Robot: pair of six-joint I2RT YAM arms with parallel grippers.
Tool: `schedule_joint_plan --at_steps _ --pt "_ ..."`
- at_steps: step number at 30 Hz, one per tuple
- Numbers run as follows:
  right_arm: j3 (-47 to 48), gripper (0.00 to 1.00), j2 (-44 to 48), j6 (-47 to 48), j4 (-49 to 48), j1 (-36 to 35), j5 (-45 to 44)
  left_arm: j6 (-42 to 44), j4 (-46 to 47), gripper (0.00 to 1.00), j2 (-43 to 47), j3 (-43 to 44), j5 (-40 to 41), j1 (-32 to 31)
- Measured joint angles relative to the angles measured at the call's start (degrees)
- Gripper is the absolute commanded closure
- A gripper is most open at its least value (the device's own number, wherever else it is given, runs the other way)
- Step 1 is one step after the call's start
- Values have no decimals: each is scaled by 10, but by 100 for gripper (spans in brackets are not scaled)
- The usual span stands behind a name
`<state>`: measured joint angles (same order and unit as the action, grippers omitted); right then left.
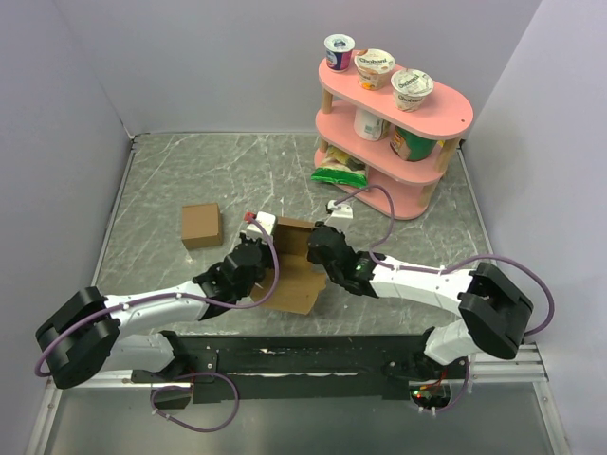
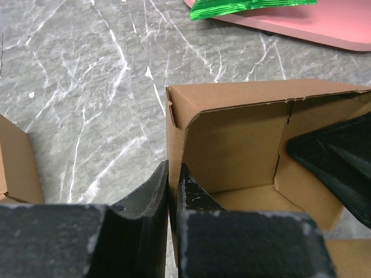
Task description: Fold the paper box
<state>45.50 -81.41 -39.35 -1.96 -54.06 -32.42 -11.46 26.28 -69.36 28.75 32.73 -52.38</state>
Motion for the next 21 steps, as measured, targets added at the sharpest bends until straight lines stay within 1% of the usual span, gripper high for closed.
schedule_joint_plan --at_steps 3,8,21 --pt "1 93 -9 0 0 0 -14 2 2 96 1 0 1 -4" --pt "6 99 -23 -2 -1 0 -27 3 2 96 1 0 4 -5" --pt "6 100 -23 -9 3 4 -28 3 4 96 2 -1 8 -7"
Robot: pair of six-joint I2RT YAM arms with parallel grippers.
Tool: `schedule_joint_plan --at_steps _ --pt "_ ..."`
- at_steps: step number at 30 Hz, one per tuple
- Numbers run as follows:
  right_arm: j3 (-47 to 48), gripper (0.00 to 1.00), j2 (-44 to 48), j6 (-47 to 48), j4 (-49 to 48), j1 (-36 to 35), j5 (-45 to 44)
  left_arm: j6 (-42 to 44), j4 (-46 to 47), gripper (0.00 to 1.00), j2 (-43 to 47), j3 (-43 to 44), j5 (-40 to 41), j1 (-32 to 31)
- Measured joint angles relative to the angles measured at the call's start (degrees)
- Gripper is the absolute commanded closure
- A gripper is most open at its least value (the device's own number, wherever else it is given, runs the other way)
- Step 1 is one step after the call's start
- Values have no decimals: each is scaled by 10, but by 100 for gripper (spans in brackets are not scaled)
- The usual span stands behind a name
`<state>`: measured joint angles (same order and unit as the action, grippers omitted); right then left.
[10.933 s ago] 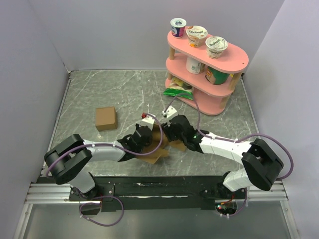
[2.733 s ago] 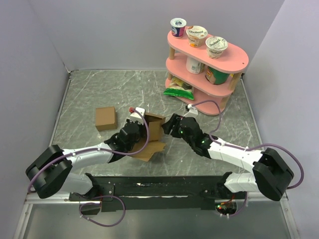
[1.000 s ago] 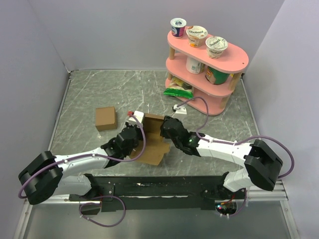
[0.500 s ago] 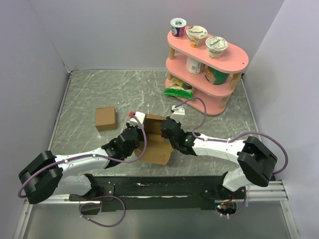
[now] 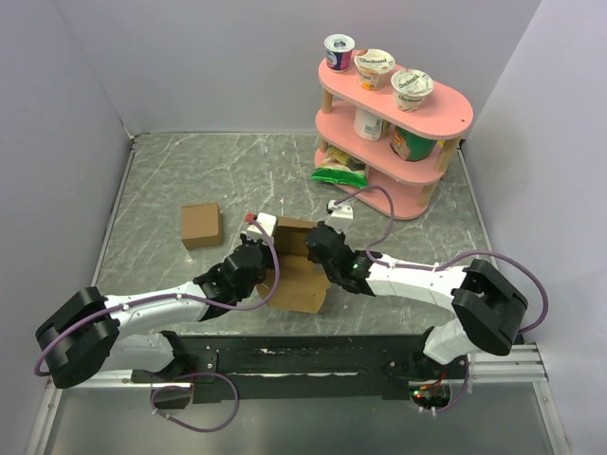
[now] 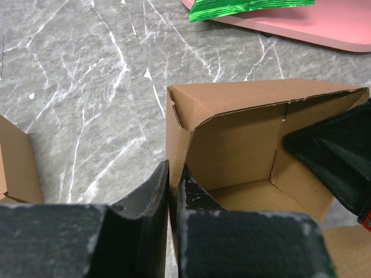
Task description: Fold the paper box
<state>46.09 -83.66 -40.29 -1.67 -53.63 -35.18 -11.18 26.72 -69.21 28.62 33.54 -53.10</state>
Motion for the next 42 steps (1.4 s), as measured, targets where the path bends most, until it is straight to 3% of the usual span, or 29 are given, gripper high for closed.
schedule_joint_plan --at_steps 21,24,28,32,42 --pt "-57 100 68 -19 0 23 28 1 24 98 -4 2 -30 -7" --pt "-57 89 69 -24 6 24 29 -2 23 98 -4 2 -37 -7" --pt "-41 65 64 -25 29 27 32 -6 25 98 -15 5 -36 -6" --pt "-21 62 48 -24 56 39 34 -6 27 98 -37 15 -22 -3" --pt "-21 34 40 -16 62 55 44 -5 25 98 -76 34 6 -2"
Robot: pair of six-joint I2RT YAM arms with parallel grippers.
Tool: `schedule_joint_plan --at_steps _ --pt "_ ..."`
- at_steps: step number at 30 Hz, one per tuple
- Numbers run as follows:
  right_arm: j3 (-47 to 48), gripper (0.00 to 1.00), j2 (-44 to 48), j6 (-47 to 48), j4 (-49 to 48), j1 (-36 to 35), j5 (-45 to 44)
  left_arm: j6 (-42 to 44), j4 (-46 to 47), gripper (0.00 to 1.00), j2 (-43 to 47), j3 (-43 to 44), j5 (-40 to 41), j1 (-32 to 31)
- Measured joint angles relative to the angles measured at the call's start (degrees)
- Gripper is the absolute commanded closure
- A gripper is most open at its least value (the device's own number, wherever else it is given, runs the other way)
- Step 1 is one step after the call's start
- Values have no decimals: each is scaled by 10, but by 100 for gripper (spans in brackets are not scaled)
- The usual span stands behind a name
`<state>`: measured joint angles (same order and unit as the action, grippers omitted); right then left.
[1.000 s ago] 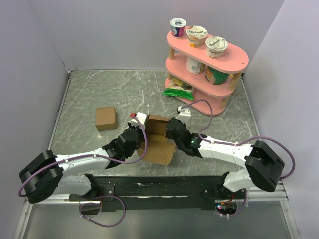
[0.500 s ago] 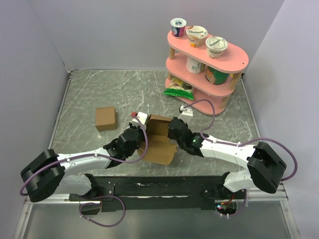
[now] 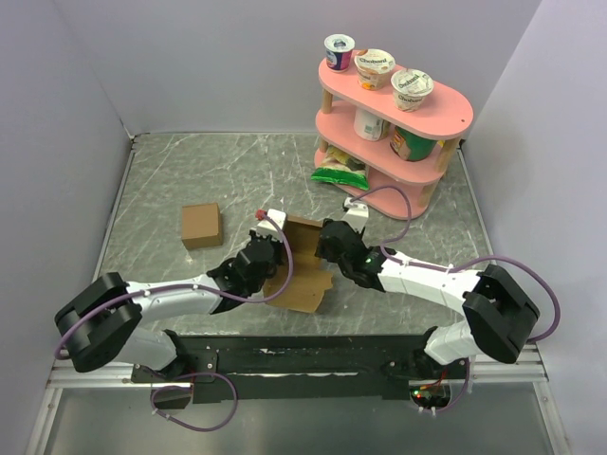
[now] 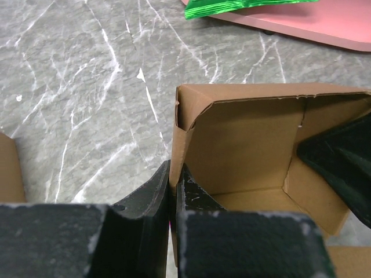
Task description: Fold the paper box
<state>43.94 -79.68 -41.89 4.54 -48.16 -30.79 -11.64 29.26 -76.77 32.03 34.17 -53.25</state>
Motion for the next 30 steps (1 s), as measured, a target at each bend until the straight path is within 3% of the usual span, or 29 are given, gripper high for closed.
schedule_joint_plan --at_steps 11,30 --pt "0 21 0 7 -4 7 34 2 -10 98 -9 8 16 5" --pt "-5 32 -5 -11 -12 -3 65 4 -39 97 -37 20 34 13"
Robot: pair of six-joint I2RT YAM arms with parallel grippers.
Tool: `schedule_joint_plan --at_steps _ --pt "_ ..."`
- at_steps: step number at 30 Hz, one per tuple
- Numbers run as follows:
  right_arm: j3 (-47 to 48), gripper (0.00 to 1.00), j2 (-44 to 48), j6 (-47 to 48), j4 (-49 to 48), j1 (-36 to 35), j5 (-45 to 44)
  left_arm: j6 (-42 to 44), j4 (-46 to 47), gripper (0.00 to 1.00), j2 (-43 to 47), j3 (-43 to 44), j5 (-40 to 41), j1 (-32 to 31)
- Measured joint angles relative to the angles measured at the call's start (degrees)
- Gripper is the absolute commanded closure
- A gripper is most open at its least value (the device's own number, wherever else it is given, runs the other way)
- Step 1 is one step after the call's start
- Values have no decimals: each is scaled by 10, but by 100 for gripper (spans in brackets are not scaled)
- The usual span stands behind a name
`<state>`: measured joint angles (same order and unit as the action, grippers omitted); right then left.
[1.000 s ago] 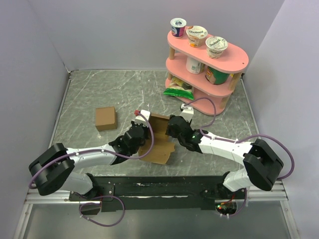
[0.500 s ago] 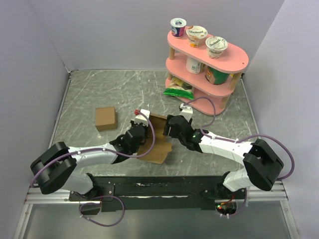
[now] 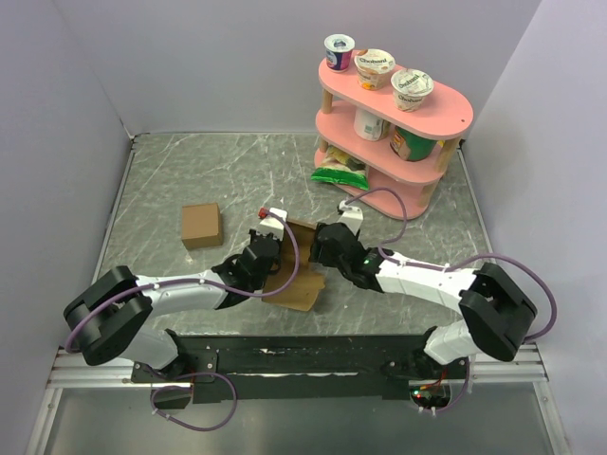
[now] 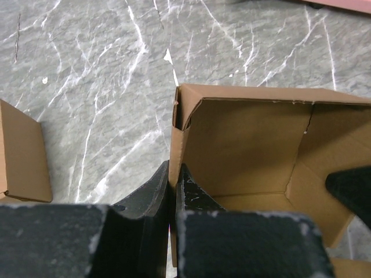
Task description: Fold the paper box
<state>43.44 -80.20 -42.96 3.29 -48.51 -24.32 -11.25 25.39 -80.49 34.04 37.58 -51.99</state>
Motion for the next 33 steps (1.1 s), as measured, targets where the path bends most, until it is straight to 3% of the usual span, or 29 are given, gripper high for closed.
schedule_joint_plan --at_steps 5,15,27,31,33 --pt "6 33 -35 -1 1 -13 1 0 -7 97 0 0 3 0" --pt "26 50 -75 -7 -7 -18 0 7 -13 98 -1 0 7 0" --pt "26 49 -90 -17 -27 -11 6 16 -8 98 7 -1 17 -10" --pt "16 55 -90 -36 -56 14 33 16 0 98 9 -1 19 -10" --pt "9 62 -90 -43 -69 21 47 16 2 98 9 -1 18 -12"
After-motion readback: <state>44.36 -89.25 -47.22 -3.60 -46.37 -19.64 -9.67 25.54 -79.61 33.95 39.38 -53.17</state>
